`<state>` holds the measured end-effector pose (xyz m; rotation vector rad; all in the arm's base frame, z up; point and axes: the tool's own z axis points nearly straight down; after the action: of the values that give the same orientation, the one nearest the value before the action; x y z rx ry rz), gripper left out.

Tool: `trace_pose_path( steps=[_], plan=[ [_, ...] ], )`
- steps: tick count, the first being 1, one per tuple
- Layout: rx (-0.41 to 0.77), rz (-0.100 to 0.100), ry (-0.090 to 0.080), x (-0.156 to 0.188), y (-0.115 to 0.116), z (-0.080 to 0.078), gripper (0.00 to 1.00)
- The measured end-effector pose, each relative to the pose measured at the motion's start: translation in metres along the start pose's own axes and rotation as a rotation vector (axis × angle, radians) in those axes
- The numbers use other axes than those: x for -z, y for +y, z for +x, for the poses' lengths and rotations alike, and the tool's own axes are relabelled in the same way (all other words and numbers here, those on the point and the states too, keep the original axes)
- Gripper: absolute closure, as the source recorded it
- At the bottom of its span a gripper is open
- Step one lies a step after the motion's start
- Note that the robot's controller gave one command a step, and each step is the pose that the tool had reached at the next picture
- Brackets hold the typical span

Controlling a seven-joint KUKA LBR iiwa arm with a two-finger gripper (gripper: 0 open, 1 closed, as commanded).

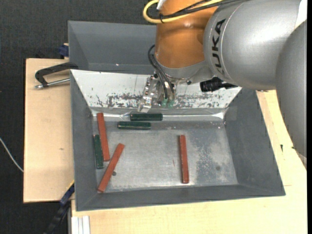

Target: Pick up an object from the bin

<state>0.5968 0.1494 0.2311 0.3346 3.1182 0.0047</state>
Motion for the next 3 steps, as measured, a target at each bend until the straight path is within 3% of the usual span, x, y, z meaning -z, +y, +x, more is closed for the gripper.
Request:
trace_pose_path(
  steps=[1,2,3],
  plan=[
    [0.000,0.000,0.000,0.000,0.000,0.000,1.00],
    [0.003,0.000,-0.002,-0.049,0.008,0.003,1.00],
    [0.008,0.002,0.005,-0.088,0.025,0.012,0.00]
  ],
)
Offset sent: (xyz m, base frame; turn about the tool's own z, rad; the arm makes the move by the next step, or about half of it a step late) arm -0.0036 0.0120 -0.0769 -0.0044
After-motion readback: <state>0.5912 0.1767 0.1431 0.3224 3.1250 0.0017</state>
